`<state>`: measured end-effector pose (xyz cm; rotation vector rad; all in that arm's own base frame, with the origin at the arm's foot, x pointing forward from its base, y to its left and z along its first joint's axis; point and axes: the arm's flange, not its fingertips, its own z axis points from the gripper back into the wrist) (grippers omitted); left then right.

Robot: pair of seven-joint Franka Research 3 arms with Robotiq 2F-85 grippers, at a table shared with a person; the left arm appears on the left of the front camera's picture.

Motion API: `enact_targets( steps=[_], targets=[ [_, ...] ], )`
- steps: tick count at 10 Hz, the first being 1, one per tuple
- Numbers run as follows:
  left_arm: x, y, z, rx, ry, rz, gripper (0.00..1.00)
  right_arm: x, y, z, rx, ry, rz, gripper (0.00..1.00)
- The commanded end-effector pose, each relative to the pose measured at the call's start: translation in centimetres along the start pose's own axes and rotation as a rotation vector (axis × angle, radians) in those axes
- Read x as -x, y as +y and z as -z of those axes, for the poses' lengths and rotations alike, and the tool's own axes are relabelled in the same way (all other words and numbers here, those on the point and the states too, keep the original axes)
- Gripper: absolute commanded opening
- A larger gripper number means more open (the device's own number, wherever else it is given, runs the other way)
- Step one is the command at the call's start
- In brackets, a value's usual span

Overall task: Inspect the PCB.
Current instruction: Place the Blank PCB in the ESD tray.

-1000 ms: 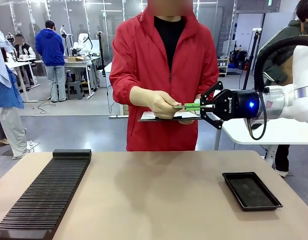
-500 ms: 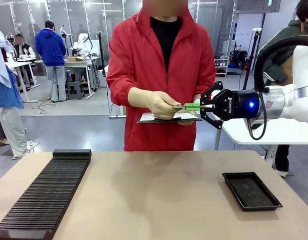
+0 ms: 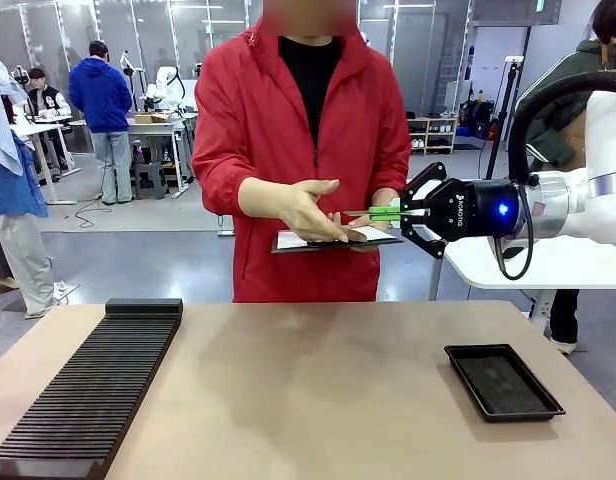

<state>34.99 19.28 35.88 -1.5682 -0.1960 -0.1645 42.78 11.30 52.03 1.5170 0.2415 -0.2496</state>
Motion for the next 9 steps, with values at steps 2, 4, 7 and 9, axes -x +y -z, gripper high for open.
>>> enact_targets(
  steps=[2, 4, 7, 9],
  targets=[
    [0.1, 0.0, -0.1, -0.015, 0.001, -0.002, 1.0, 0.0, 0.1, 0.1, 0.0, 0.002, -0.002, 0.0],
    [0.1, 0.0, -0.1, -0.015, 0.001, -0.002, 1.0, 0.0, 0.1, 0.1, 0.0, 0.002, -0.002, 0.0],
    [0.1, 0.0, -0.1, -0.015, 0.001, -0.002, 1.0, 0.0, 0.0, 0.0, 0.0, 0.0, 0.0, 0.02],
    [0.1, 0.0, -0.1, -0.015, 0.001, -0.002, 1.0, 3.0, 2.9, -2.3, 0.069, 0.005, -0.181, 0.02]
  ],
)
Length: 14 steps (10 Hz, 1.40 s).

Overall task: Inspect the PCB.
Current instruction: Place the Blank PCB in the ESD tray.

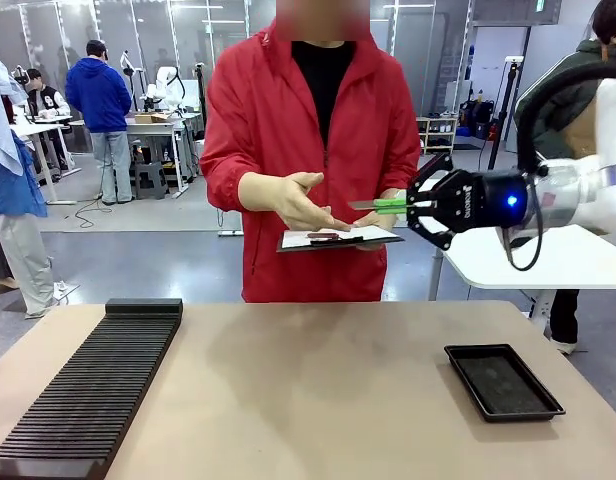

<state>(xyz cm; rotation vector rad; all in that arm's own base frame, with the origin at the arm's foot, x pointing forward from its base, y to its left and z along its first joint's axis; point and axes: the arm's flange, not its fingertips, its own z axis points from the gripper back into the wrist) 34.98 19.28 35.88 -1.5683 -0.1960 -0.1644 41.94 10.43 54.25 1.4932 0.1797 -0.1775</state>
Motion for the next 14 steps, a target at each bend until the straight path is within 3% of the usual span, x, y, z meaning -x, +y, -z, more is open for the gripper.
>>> enact_targets(
  steps=[1, 4, 8, 10, 14],
  targets=[
    [0.1, 0.0, -0.1, -0.015, 0.001, -0.002, 1.0, 2.5, 1.1, -3.5, 0.043, 0.004, -0.116, 0.02],
    [0.1, 0.0, -0.1, -0.015, 0.001, -0.002, 1.0, 3.1, -2.5, -9.0, 0.249, -0.093, -0.2, 0.02],
    [0.1, 0.0, -0.1, -0.015, 0.001, -0.002, 1.0, 2.0, -8.8, -13.6, 0.477, -0.047, -0.305, 0.02],
    [0.1, 0.0, -0.1, -0.015, 0.001, -0.002, 1.0, 1.2, -11.2, -15.5, 0.5, -0.016, -0.352, 0.02],
    [0.1, 0.0, -0.1, -0.015, 0.001, -0.002, 1.0, -0.4, -13.5, -16.5, 0.534, -0.112, -0.29, 0.02]
  ],
)
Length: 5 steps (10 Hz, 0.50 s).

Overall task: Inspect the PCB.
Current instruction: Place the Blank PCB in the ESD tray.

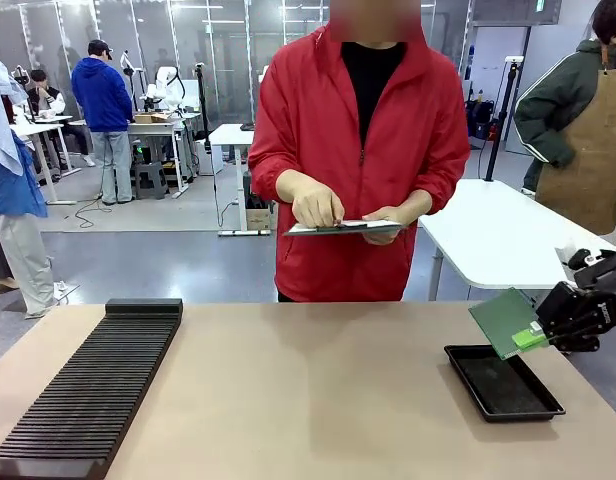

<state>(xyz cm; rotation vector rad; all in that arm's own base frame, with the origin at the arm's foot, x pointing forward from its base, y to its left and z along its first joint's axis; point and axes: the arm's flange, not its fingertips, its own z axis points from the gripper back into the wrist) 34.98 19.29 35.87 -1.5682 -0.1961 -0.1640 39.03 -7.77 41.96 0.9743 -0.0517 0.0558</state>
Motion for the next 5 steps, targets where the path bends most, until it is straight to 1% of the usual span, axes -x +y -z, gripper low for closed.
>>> enact_targets(
  steps=[1, 5],
  targets=[
    [0.11, 0.03, -0.09, -0.015, 0.002, -0.002, 1.0, 0.28, 0.66, 0.05, -0.013, 0.017, -0.013, 0.02],
    [0.11, 0.03, -0.09, -0.015, 0.002, -0.002, 1.0, 0.07, 0.28, 0.1, -0.006, 0.009, -0.006, 0.02]
  ],
)
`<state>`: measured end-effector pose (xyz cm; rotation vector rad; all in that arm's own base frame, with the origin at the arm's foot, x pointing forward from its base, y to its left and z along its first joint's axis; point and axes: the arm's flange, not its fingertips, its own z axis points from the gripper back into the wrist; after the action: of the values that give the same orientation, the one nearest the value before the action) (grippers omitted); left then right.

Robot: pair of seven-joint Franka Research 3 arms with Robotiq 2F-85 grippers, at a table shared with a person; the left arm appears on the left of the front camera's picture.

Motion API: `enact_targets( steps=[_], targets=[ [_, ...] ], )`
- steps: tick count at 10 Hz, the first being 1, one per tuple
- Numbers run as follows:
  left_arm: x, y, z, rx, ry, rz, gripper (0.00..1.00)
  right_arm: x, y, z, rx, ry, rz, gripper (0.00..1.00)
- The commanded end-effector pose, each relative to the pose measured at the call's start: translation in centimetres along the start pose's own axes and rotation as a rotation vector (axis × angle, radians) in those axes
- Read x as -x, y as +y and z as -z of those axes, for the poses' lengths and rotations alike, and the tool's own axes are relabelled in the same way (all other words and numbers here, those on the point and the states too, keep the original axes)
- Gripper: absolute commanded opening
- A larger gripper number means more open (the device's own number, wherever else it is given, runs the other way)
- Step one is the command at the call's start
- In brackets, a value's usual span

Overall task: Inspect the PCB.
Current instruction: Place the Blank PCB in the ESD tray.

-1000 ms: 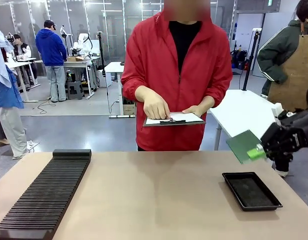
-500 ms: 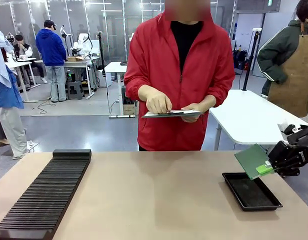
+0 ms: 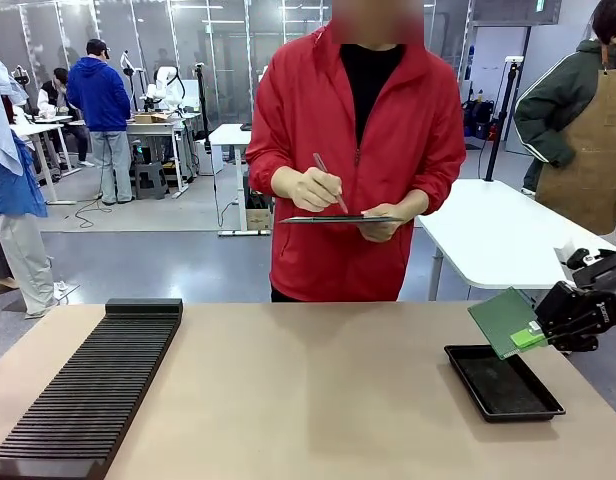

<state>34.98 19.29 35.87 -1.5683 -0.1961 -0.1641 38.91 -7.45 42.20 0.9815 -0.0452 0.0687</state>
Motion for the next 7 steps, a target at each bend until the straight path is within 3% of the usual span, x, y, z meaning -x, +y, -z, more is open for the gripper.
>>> enact_targets(
  steps=[1, 7],
  targets=[
    [0.1, 0.0, -0.1, -0.015, 0.002, -0.002, 1.0, -1.8, -1.4, -0.5, 0.012, 0.001, 0.023, 0.02],
    [0.1, 0.0, -0.1, -0.015, 0.002, -0.002, 1.0, -5.1, -9.5, 1.8, 0.046, 0.072, 0.002, 0.02]
  ],
)
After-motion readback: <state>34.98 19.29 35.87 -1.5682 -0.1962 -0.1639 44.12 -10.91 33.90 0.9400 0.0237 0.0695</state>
